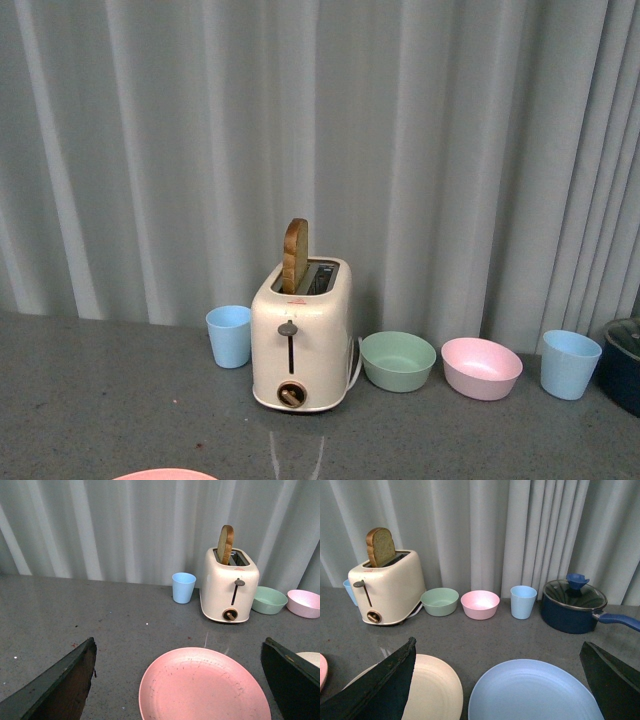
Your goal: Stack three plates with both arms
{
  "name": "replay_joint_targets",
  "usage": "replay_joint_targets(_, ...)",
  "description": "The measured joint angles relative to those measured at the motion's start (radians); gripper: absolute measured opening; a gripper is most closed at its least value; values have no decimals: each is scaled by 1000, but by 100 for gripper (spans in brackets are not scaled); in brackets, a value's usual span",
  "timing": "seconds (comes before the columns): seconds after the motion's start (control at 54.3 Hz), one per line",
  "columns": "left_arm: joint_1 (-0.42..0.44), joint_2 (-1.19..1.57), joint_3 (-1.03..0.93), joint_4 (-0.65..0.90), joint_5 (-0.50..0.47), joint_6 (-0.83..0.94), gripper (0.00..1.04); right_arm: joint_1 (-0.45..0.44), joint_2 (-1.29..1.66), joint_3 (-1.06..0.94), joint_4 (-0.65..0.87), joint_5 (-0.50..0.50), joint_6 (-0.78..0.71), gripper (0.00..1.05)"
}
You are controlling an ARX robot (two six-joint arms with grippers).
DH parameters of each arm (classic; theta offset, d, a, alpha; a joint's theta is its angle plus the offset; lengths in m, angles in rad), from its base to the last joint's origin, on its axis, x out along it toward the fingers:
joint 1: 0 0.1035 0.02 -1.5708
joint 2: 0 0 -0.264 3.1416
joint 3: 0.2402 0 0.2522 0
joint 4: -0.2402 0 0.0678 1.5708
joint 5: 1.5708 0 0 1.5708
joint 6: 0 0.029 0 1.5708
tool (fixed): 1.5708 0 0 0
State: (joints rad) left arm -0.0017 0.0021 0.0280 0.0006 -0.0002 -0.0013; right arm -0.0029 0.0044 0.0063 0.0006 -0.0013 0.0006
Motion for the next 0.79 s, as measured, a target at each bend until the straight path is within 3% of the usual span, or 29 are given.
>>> replay_joint_targets(0.792,0,0,0,0,0,0,98,0,0,0,0,0,0,97)
